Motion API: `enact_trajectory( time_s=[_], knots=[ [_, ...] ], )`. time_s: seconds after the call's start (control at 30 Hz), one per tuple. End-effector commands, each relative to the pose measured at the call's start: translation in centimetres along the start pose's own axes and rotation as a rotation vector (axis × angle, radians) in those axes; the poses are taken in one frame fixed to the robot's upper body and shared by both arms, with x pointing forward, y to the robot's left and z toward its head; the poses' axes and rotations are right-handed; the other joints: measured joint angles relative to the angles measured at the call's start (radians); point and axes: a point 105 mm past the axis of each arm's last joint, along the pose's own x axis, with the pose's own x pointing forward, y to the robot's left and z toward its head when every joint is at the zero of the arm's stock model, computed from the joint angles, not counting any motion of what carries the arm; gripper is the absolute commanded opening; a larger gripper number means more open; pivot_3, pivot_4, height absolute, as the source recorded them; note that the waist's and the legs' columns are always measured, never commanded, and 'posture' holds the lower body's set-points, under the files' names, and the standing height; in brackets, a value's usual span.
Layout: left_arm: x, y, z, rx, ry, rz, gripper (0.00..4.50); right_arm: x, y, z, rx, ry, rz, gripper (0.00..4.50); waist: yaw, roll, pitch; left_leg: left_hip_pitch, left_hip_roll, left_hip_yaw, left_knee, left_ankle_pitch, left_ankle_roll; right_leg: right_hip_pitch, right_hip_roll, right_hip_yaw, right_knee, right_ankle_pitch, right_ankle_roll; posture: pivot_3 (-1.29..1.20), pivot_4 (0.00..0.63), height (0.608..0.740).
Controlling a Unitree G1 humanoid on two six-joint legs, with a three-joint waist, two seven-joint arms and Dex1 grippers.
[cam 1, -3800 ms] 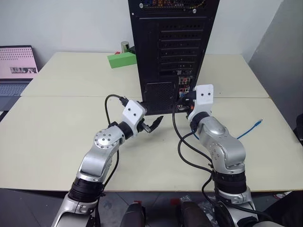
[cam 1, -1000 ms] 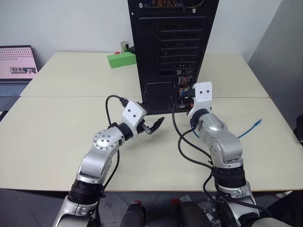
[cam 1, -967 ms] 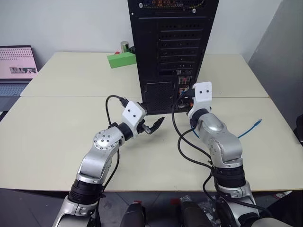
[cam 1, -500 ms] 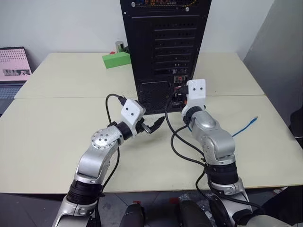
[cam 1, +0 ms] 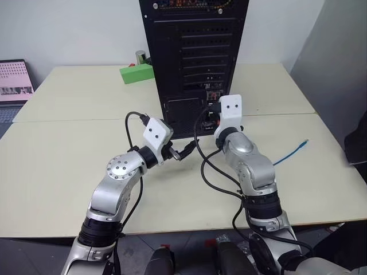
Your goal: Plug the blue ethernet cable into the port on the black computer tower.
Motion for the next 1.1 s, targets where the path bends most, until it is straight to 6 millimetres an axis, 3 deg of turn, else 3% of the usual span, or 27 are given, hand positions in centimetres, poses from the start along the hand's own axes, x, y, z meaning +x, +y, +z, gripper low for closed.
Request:
enact_trajectory(
  time_s=[0.03, 0.17, 0.23, 0.4, 0.63, 0.87, 1.1],
  knots=[
    [-0.2, -0.1, 1.5, 0.028, -0.054, -0.005, 4.38, 0.0, 1.0, 3.3, 0.030, -0.121, 0.040, 0.00, 0.000, 0.000, 0.000, 0.000, 0.000, 0.000, 0.000, 0.000, 0.000, 0.000, 0.000, 0.000, 0.000, 0.000, 0.000, 0.00, 0.150, 0.740],
    [-0.2, 0.0, 1.4, 0.030, -0.053, -0.002, 4.38, -0.5, 0.7, 2.6, 0.044, -0.112, 0.067, 0.00, -0.001, 0.000, 0.000, 0.000, 0.000, 0.000, 0.000, 0.000, 0.000, 0.000, 0.000, 0.000, 0.001, 0.000, 0.000, 0.00, 0.150, 0.740],
    [-0.2, 0.1, 1.4, 0.031, -0.053, 0.001, 4.38, -0.8, 0.3, 1.9, 0.033, -0.095, 0.068, 0.69, 0.000, 0.000, 0.000, 0.000, 0.000, 0.000, 0.000, 0.000, 0.000, 0.000, 0.000, 0.000, 0.001, 0.000, 0.000, 0.00, 0.150, 0.740],
    [-0.2, 0.4, 1.4, 0.037, -0.049, 0.004, 4.38, -1.8, -0.7, 1.1, -0.002, -0.073, 0.091, 1.58, 0.007, 0.000, 0.000, -0.001, 0.000, 0.000, 0.000, 0.000, 0.000, 0.000, 0.000, -0.001, 0.000, 0.000, 0.000, 0.00, 0.150, 0.740],
    [-0.4, 1.6, 1.2, 0.047, -0.032, 0.051, 4.38, -3.9, -2.2, 1.7, -0.087, -0.089, 0.189, 3.03, 0.025, 0.000, 0.000, -0.003, -0.001, 0.000, 0.000, 0.000, 0.000, 0.000, -0.001, -0.001, -0.004, 0.000, 0.000, 0.00, 0.150, 0.740],
    [-1.9, 3.2, 1.1, 0.072, 0.058, 0.011, 4.38, -7.9, -3.6, 3.7, -0.241, -0.121, 0.553, 4.48, 0.031, 0.000, 0.000, -0.004, -0.001, -0.001, 0.000, 0.000, 0.000, 0.000, -0.001, -0.002, -0.005, 0.000, 0.000, 0.00, 0.150, 0.740],
    [-3.3, 3.2, 2.0, 0.058, 0.077, -0.081, 4.38, -8.8, -6.3, 3.9, -0.253, -0.087, 0.582, 4.49, 0.030, 0.000, 0.000, -0.004, -0.001, -0.001, 0.000, 0.000, 0.000, 0.000, -0.001, -0.003, -0.005, 0.000, 0.000, 0.00, 0.150, 0.740]
  ],
)
